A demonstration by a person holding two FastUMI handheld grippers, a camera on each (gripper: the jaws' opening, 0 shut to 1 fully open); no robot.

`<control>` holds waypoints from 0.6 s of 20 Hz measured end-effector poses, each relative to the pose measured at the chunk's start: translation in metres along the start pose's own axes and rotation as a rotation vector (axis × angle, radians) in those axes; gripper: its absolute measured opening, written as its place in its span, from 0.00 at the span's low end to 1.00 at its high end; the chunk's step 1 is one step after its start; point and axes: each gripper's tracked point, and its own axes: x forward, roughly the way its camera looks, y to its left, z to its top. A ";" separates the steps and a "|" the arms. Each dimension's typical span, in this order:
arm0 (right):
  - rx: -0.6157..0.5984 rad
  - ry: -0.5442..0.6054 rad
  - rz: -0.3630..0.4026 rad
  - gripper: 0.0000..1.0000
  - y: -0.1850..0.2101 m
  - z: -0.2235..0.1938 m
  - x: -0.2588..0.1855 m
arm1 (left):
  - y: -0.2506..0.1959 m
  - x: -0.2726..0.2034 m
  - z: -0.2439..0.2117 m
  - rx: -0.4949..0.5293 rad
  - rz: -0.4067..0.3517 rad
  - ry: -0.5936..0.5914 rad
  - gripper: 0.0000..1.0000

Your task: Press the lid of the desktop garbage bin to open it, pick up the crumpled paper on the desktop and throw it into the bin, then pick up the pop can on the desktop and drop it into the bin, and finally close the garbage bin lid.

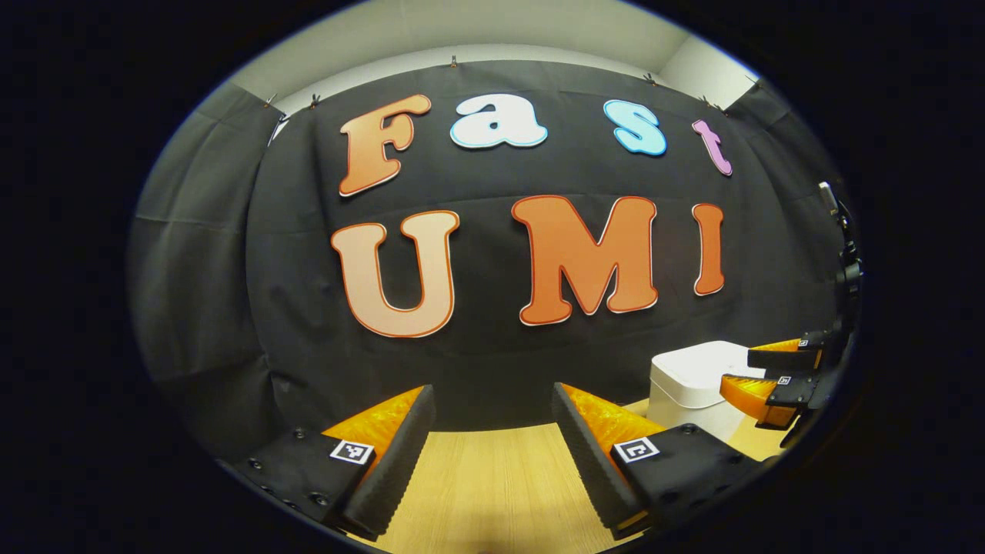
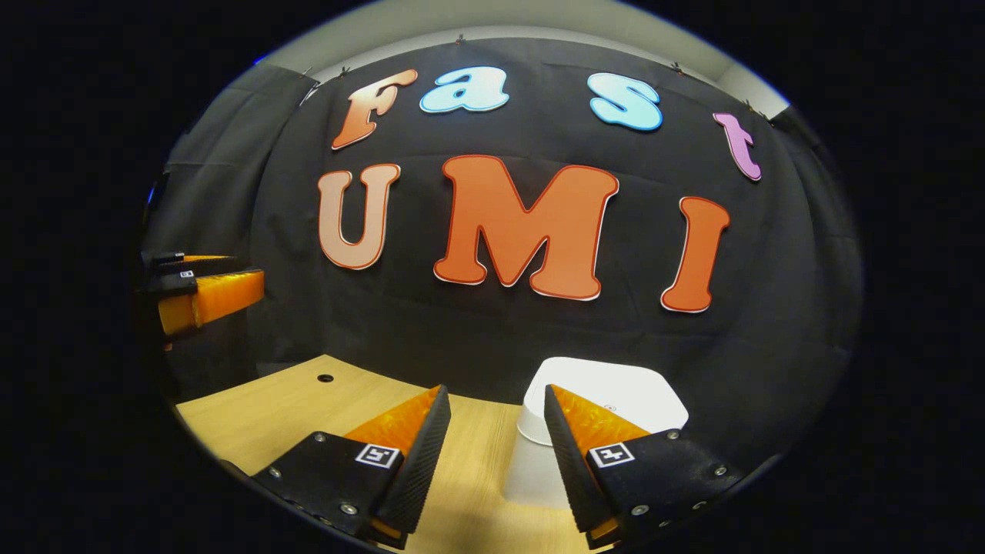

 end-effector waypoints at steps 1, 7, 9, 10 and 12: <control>0.006 -0.004 -0.001 0.75 0.002 0.000 0.000 | 0.002 0.000 0.001 0.004 0.002 -0.007 0.99; 0.014 0.002 -0.018 0.76 0.006 -0.003 0.004 | 0.007 0.000 -0.010 -0.014 -0.001 -0.002 0.98; 0.008 0.001 -0.013 0.76 0.009 -0.003 0.005 | 0.007 0.000 -0.010 -0.014 -0.005 -0.003 0.98; 0.004 0.000 -0.014 0.76 0.008 -0.002 0.006 | 0.009 0.002 -0.011 -0.013 -0.002 -0.007 0.98; -0.001 0.005 -0.007 0.76 0.011 -0.003 0.007 | 0.009 0.003 -0.010 -0.013 -0.002 -0.010 0.98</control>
